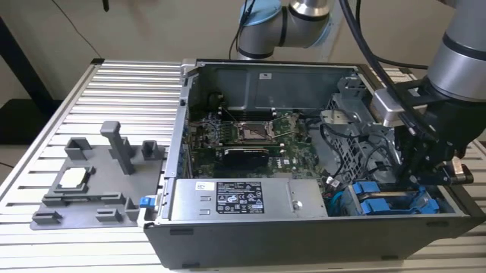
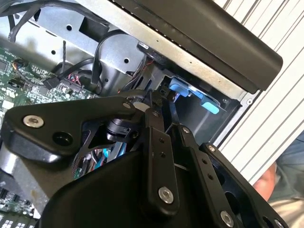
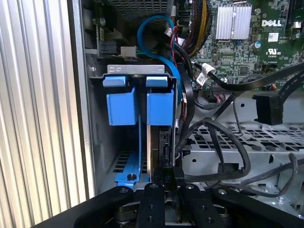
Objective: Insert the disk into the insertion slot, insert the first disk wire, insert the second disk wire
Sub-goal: 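Insert the first disk wire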
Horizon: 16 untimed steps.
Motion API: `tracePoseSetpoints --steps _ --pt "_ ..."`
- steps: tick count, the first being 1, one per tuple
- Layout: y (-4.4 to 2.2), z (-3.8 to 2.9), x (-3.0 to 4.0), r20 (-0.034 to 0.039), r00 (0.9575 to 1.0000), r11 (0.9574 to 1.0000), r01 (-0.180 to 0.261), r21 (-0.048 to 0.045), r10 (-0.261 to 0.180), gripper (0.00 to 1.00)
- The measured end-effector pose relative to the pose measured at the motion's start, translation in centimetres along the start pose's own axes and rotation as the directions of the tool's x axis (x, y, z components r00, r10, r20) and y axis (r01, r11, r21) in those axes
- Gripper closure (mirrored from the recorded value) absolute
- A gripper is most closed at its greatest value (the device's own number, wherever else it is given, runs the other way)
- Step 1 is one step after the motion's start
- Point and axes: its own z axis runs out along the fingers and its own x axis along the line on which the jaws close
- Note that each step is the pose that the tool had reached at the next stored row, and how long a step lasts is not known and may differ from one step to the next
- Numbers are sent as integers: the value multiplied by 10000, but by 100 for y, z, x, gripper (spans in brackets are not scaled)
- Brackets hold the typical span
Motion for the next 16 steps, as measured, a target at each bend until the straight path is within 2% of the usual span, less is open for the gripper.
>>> tracePoseSetpoints --steps 8,9,11,12,16 --pt "2 11 -1 19 10000 10000 -4 -1 4 80" --pt "2 11 -1 17 10000 10000 -3 0 3 74" --pt "1 5 -1 6 10000 10000 -1 0 1 74" --pt "0 2 0 1 10000 10000 0 0 0 67" --pt "-16 -97 3 5 10000 10000 -1 -14 1 67"
